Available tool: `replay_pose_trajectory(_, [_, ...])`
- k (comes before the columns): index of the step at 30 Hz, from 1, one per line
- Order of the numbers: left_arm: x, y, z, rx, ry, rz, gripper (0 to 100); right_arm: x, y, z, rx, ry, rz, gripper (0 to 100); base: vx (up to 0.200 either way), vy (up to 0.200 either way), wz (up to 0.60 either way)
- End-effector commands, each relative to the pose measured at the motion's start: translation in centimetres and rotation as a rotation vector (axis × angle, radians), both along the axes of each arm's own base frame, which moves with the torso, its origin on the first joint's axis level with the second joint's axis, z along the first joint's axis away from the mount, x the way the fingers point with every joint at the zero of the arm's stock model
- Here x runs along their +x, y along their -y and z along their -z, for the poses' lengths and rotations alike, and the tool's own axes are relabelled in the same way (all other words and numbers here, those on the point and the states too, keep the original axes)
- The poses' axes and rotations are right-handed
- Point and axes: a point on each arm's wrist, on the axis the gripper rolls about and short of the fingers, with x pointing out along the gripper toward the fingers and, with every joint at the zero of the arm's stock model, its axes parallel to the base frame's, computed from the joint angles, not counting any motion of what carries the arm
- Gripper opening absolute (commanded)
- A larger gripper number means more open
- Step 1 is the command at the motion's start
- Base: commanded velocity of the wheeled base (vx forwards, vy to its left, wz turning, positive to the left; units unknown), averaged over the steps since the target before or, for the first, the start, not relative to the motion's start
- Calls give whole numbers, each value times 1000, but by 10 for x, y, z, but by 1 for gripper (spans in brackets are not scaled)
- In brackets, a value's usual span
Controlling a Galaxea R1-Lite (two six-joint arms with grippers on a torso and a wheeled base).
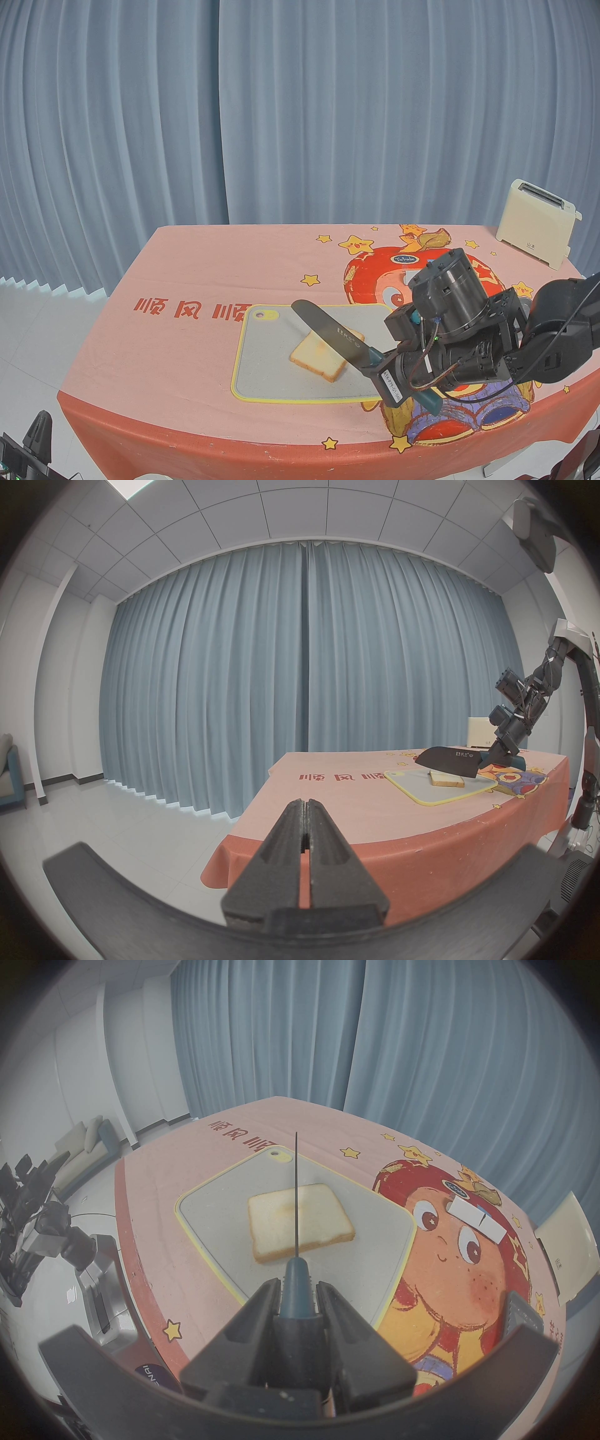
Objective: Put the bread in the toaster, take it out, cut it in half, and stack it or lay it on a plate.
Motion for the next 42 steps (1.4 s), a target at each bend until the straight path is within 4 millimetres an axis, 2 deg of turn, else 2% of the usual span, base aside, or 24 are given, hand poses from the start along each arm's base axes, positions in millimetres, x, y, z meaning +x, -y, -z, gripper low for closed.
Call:
replay_pose_trajectory(1, [1, 0, 5, 2, -16, 1, 0, -1, -2, 3, -7, -6, -5, 0, 0, 0, 0])
replay_pose_trajectory(14, [1, 0, 3, 6, 4, 9, 0, 1, 0, 0, 3, 2, 4, 0, 0, 0, 0])
replay_pose_trajectory(16, [1, 0, 0, 7, 28, 11, 0, 1, 0, 0, 2, 3, 3, 0, 0, 0, 0])
replay_pose_trajectory(17, [0, 0, -15, 6, 174, 12, 0, 1, 0, 0, 1, 2, 7, 0, 0, 0, 0])
replay_pose_trajectory(19, [-1, 0, -19, 8, 216, 13, 0, 2, 0, 0, 0, 5, 7, 0, 0, 0, 0])
replay_pose_trajectory(27, [-3, 1, -25, 4, 272, 20, 0, 2, 0, -2, 13, 13, 13, 0, 0, 0, 0])
replay_pose_trajectory(32, [10, 1, -49, 10, 262, 39, 0, 2, 0, -2, 11, 13, 14, 0, 0, 0, 0])
replay_pose_trajectory(38, [50, 3, -101, 23, 219, 160, 0, 1, 1, -3, 14, 14, 13, 0, 0, 0, 0])
replay_pose_trajectory(42, [71, 8, -126, 15, 200, 305, 0, 0, 2, -6, 17, 17, 13, 0, 0, 0, 0])
